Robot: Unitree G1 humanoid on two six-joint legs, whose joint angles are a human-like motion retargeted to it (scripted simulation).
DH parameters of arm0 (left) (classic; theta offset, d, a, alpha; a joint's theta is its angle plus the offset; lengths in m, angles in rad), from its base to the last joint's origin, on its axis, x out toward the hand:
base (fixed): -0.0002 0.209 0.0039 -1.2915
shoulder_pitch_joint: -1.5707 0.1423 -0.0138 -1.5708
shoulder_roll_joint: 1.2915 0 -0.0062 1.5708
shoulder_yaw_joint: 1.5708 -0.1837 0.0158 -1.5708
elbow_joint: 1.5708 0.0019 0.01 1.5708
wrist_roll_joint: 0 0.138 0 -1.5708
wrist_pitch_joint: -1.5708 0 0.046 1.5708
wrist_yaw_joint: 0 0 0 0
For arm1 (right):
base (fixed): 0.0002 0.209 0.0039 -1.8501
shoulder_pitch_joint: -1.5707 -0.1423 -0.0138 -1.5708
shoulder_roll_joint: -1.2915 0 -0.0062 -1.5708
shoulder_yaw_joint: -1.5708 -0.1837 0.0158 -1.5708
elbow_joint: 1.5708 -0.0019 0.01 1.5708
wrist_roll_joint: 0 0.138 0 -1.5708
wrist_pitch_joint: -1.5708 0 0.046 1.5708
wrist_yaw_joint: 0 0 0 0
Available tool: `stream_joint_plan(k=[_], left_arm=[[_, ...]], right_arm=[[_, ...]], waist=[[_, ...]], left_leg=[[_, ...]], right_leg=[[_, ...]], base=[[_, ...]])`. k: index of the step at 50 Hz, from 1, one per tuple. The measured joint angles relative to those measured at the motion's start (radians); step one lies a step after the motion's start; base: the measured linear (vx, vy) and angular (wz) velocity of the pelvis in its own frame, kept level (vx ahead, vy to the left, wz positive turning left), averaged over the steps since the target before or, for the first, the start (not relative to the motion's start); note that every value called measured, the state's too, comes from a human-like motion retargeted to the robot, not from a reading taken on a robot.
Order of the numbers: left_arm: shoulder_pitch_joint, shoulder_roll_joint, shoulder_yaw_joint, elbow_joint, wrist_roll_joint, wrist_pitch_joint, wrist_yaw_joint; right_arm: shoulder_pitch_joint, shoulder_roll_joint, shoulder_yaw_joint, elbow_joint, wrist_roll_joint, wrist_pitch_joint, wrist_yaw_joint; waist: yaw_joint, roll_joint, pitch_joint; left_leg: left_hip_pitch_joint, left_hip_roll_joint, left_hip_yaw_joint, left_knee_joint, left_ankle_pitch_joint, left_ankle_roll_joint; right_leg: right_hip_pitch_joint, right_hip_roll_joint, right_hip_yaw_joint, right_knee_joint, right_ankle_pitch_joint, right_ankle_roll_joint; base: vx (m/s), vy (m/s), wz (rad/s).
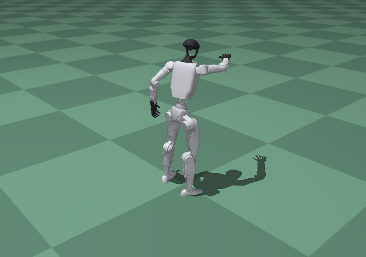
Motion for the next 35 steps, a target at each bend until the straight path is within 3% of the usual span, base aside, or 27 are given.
stream_joint_plan(k=[8, 14, 24, 30, 35], left_arm=[[0.032, -0.013, 0.031, -0.018, -0.042, 0.007, -0.010], [0.042, -0.014, 0.045, -0.045, -0.025, 0.009, -0.004], [0.032, 0.028, 0.020, -0.117, 0.104, -0.016, -0.013], [-0.010, 0.073, -0.027, -0.172, 0.144, -0.019, -0.066], [-0.054, 0.099, -0.055, -0.194, 0.136, -0.029, -0.078]], right_arm=[[0.100, -0.049, 0.048, -0.435, 0.107, -0.076, 0.057], [0.289, -0.202, 0.047, -0.513, 0.103, -0.089, 0.116], [0.452, -0.314, -0.090, -0.072, -0.034, -0.041, 0.197], [0.357, -0.244, -0.217, 0.293, -0.033, 0.065, 0.162], [0.169, -0.135, -0.181, 0.449, -0.067, 0.130, 0.074]], waist=[[-0.049, -0.004, 0.007], [-0.093, -0.012, 0.011], [-0.099, -0.025, 0.007], [-0.039, -0.028, 0.007], [0.013, -0.024, 0.005]], left_leg=[[0.010, -0.003, 0.003, 0.000, -0.008, 0.000], [0.021, -0.002, -0.006, 0.000, -0.017, 0.000], [0.005, 0.001, -0.017, 0.000, -0.013, 0.000], [-0.009, -0.002, -0.013, 0.000, -0.005, 0.000], [-0.025, -0.007, -0.002, 0.000, 0.004, 0.000]], right_leg=[[0.008, -0.004, 0.004, 0.000, -0.004, 0.000], [0.021, -0.010, -0.005, 0.008, -0.016, 0.000], [0.011, -0.006, -0.023, 0.011, -0.012, 0.000], [-0.002, -0.006, -0.021, 0.003, 0.001, 0.000], [-0.019, -0.008, -0.010, -0.007, 0.017, 0.000]], base=[[0.00, 0.00, 0.00], [0.00, 0.00, 0.00], [0.00, 0.00, 0.00], [0.00, 0.00, 0.00], [-0.01, 0.00, -0.02]])
